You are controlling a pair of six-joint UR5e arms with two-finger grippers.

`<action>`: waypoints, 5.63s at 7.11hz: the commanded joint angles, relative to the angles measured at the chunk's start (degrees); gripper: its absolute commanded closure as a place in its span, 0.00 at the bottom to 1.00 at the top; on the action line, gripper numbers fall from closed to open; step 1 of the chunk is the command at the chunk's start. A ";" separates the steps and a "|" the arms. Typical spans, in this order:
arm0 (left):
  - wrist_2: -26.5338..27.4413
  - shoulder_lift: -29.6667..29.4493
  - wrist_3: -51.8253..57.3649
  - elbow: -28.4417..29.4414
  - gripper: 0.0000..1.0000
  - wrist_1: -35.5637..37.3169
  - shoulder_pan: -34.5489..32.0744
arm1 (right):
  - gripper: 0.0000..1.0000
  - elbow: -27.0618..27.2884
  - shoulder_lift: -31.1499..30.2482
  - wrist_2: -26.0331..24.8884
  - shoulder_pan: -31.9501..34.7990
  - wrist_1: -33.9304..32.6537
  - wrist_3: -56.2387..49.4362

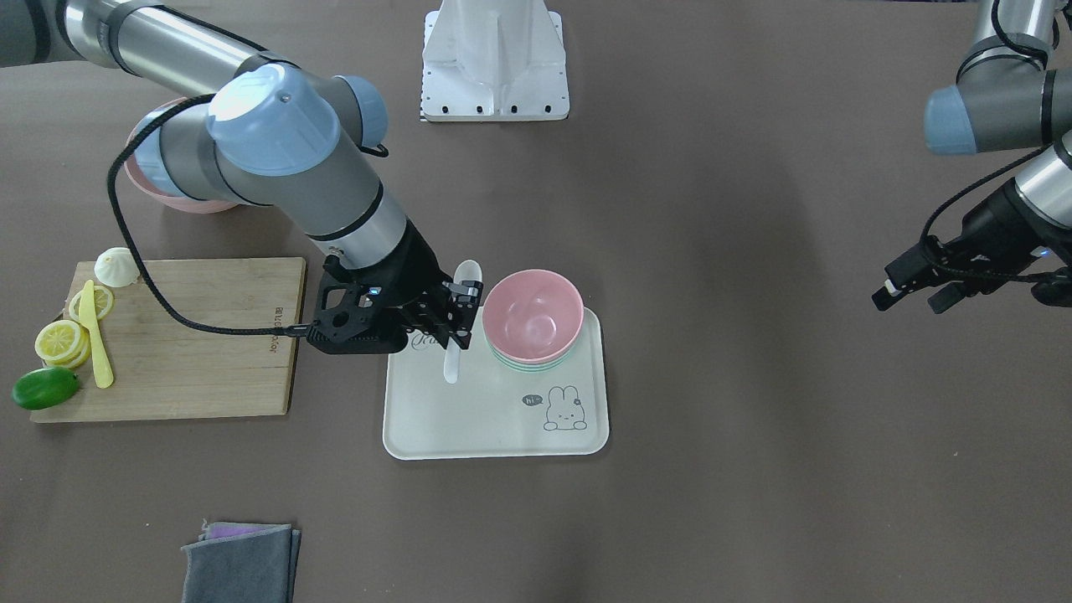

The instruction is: Stack pink bowl on green and place spoon

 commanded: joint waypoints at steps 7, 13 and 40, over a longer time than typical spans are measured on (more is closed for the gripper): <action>0.48 0.50 0.94 0.66 0.02 -0.02 0.24 | 0.01 -6.87 4.21 -6.77 -5.59 6.18 5.15; 1.00 0.68 3.46 -0.57 0.02 0.41 -5.97 | 0.00 5.80 -1.47 -7.03 -1.04 -11.54 -6.63; 5.57 17.11 46.12 -1.63 0.02 18.70 -19.62 | 0.00 13.79 -47.91 21.88 42.13 -27.13 -77.03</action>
